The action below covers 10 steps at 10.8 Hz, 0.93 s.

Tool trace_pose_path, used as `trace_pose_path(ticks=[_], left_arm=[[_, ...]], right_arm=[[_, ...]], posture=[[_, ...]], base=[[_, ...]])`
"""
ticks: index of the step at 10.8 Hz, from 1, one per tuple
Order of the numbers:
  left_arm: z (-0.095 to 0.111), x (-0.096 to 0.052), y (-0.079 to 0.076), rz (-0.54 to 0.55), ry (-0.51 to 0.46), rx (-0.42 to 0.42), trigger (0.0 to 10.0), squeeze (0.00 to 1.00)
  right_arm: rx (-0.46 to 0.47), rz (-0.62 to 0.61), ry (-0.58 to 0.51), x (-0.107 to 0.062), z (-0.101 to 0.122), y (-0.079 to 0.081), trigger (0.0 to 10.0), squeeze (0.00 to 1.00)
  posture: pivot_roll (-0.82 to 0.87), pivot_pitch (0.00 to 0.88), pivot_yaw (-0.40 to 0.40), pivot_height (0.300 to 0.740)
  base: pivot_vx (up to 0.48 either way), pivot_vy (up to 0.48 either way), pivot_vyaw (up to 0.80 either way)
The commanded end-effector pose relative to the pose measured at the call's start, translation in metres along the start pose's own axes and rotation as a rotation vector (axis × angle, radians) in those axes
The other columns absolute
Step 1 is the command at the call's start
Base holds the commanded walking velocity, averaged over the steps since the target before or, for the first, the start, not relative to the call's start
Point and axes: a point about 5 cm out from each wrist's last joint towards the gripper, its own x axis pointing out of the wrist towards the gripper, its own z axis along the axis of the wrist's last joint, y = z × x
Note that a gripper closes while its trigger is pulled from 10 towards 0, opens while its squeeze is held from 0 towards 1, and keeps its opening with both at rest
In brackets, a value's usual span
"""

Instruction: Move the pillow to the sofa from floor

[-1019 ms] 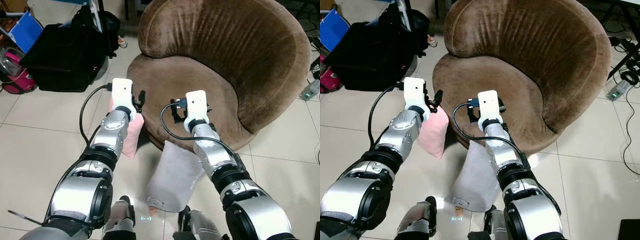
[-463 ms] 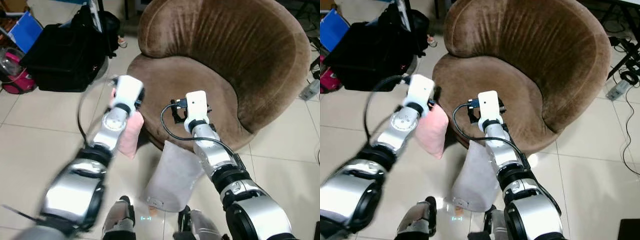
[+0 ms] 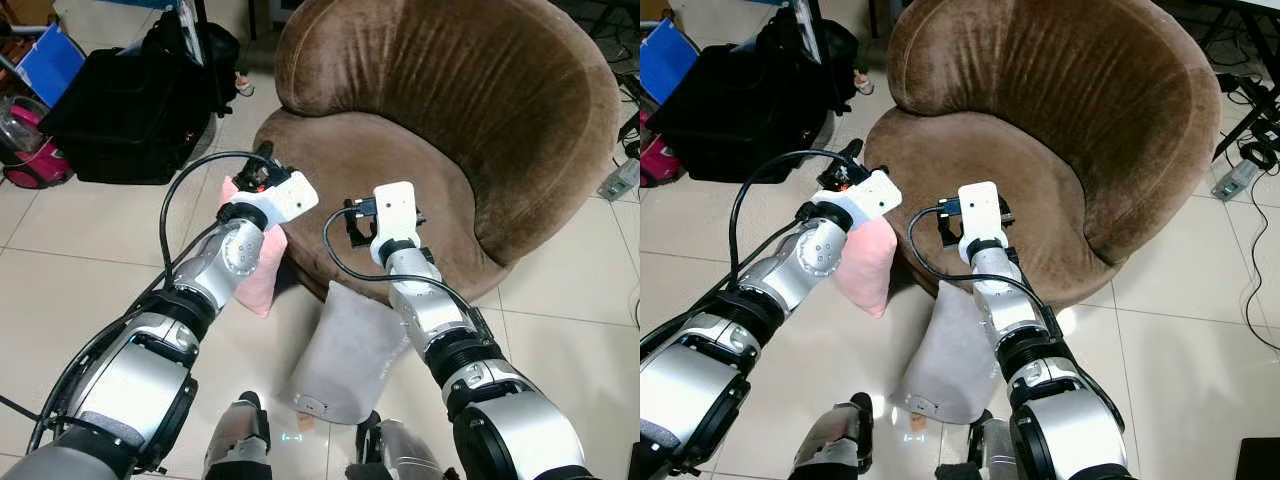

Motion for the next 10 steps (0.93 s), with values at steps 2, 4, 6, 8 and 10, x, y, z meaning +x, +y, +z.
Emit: trace_pose_path(ticks=[2, 4, 6, 8, 10], left_arm=[[-0.009, 0.002, -0.009, -0.028, 0.202, -0.669, 10.0, 0.00], [-0.018, 0.007, 0.005, 0.136, 0.288, -1.379, 10.0, 0.00], [-0.019, 0.010, 0.021, 0.185, 0.201, -1.549, 10.0, 0.00], [-0.015, 0.014, 0.036, 0.193, 0.096, -1.633, 10.0, 0.00], [-0.005, 0.019, 0.056, 0.208, 0.001, -1.485, 10.0, 0.00]], right_arm=[[0.005, -0.014, 0.028, -0.005, -0.010, -0.002, 10.0, 0.00], [0.007, -0.013, 0.032, -0.006, -0.012, -0.001, 10.0, 0.00], [0.008, -0.013, 0.038, -0.007, -0.014, 0.000, 10.0, 0.00], [0.009, -0.017, 0.041, -0.007, -0.015, -0.001, 10.0, 0.00], [0.010, -0.016, 0.041, -0.007, -0.015, 0.000, 10.0, 0.00]], posture=[[0.22, 0.210, -0.057, 0.740], [0.21, 0.215, -0.055, 0.740], [0.21, 0.218, -0.055, 0.740], [0.21, 0.215, -0.052, 0.740], [0.21, 0.221, -0.049, 0.740]], base=[[0.000, 0.000, 0.00], [0.000, 0.000, 0.00], [0.000, 0.000, 0.00], [0.000, 0.000, 0.00], [0.000, 0.000, 0.00]])
